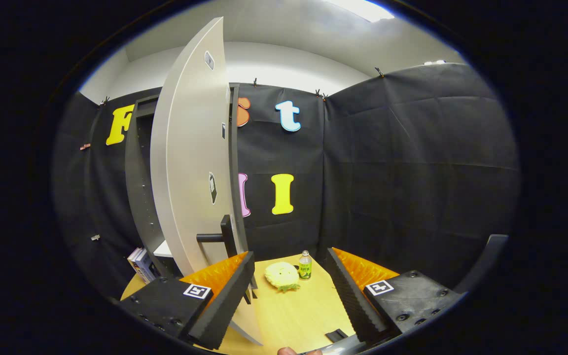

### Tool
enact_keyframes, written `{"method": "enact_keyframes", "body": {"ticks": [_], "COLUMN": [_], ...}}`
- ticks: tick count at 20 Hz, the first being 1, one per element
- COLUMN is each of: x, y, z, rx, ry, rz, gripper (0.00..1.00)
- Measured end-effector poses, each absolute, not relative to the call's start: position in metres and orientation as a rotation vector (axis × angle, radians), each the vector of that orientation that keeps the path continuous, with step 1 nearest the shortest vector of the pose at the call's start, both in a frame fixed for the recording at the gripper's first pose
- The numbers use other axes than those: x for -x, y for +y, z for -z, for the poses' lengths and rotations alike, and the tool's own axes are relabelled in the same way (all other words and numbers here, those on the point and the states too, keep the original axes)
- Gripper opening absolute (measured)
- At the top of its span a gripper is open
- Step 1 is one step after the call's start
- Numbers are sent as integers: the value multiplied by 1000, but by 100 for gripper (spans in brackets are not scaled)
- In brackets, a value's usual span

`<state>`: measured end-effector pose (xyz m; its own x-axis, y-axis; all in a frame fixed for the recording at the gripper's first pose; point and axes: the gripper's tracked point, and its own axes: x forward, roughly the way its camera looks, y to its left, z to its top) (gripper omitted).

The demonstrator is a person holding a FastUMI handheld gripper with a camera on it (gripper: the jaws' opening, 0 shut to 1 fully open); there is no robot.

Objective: Open the shoe cabinet door, grab the shoes and put them into the shoe cabinet, then close the shoe cabinet door.

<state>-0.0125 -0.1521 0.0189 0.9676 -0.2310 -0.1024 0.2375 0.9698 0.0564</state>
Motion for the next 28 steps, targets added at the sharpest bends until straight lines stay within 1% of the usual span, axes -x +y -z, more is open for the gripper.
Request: {"method": "enact_keyframes", "body": {"ticks": [6,11,16,24,28], "x": [10,-1,-18,-61,-74], "y": [-99,-49,-1,64,61], "z": [-15,-12,-9,-2,-13], "rx": [-87,-106,-107,-87,-88], "ry": [89,94,97,90,53], "rz": [157,45,-12,-80,-41], "gripper": [98,98,98,98,98]}}
